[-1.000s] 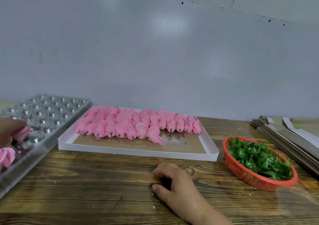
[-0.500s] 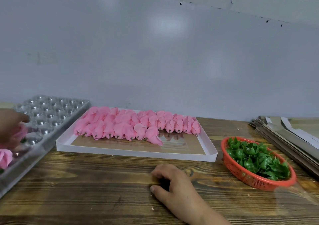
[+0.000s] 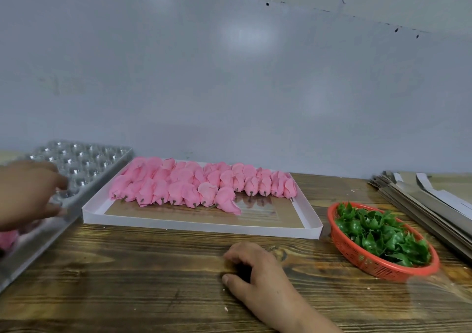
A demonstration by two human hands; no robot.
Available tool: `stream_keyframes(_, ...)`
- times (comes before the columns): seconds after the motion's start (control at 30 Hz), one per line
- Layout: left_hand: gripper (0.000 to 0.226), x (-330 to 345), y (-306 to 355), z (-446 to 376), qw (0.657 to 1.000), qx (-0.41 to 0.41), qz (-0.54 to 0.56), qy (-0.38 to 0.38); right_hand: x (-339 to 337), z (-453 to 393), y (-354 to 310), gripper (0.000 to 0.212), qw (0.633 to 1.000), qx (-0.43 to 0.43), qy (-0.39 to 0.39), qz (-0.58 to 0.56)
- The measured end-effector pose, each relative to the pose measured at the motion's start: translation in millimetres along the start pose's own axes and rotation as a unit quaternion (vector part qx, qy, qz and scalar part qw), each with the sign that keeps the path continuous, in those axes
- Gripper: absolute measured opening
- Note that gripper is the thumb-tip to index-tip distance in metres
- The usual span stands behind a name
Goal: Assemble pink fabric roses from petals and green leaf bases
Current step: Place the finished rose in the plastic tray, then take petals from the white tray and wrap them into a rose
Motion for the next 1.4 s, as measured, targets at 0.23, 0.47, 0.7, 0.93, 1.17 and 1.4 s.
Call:
stream_keyframes(0.23, 0.010, -70, 136, 53, 0.843, 0.111, 0.517, -0.101, 2, 0, 1, 0.016, 1.000, 0.015, -0.005, -0.005)
stream_keyframes(0.47, 0.036, -48, 246, 73, 0.742, 0.069, 0.661, -0.085, -1, 3, 10, 0.020, 0.996, 0.064, 0.064, -0.004)
stream_keyframes(0.7, 0.040, -24, 259, 84, 0.714, 0.046, 0.692, -0.098, -20, -10, 19, 0.032, 0.980, 0.095, 0.175, -0.018)
stream_keyframes(0.93, 0.035, -25, 262, 85, 0.723, 0.067, 0.679, -0.109, -34, -67, -1, 0.018, 0.998, -0.002, 0.011, 0.062)
stream_keyframes(1.17, 0.027, -25, 263, 84, 0.740, 0.066, 0.659, -0.119, -6, -127, 17, 0.030, 0.891, -0.156, -0.197, 0.378)
stream_keyframes(1.4, 0.030, -26, 264, 84, 0.762, 0.074, 0.636, -0.097, 3, -138, 53, 0.036, 0.874, -0.127, -0.222, 0.414)
Point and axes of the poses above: each hand's wrist, its own z-axis away from the middle knuckle, its own x-axis out of the palm, y = z × x, the point moved 3 cm from there along -z, towards the middle knuckle, and after that the axes turned 6 degrees about -x, right-handed, at the moved point
